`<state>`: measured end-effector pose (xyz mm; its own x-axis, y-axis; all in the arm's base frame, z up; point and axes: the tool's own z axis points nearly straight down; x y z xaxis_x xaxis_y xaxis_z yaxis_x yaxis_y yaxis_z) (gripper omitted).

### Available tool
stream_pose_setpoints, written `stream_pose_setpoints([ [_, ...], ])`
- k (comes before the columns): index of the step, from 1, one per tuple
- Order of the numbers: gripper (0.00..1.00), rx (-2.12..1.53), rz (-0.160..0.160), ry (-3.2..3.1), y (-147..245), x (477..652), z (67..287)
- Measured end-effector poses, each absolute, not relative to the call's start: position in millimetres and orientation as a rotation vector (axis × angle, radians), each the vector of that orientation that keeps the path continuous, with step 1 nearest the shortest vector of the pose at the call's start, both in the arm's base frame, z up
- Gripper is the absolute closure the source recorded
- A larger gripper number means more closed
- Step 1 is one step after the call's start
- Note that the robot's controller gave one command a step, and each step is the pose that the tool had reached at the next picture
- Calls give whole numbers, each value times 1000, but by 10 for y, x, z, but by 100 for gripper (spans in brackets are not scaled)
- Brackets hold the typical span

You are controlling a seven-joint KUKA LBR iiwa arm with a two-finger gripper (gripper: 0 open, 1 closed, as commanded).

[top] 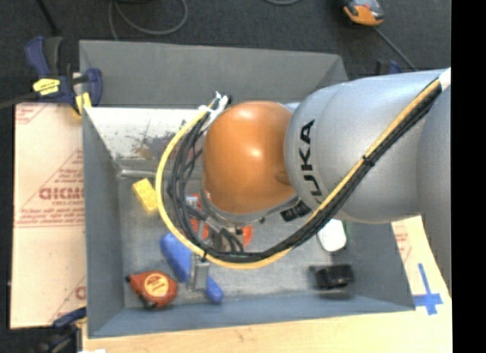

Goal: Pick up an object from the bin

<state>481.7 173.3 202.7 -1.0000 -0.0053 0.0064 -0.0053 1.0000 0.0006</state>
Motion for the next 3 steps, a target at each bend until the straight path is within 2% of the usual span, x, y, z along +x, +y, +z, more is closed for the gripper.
stream_pose_setpoints([
  [1, 0, 2, -4, -3143, 1725, 4837, 2070],
  [2, 0, 489, 0, -3113, 1951, 4821, 1535],
  [3, 0, 709, -1, -3081, 2218, 4856, 717],
])
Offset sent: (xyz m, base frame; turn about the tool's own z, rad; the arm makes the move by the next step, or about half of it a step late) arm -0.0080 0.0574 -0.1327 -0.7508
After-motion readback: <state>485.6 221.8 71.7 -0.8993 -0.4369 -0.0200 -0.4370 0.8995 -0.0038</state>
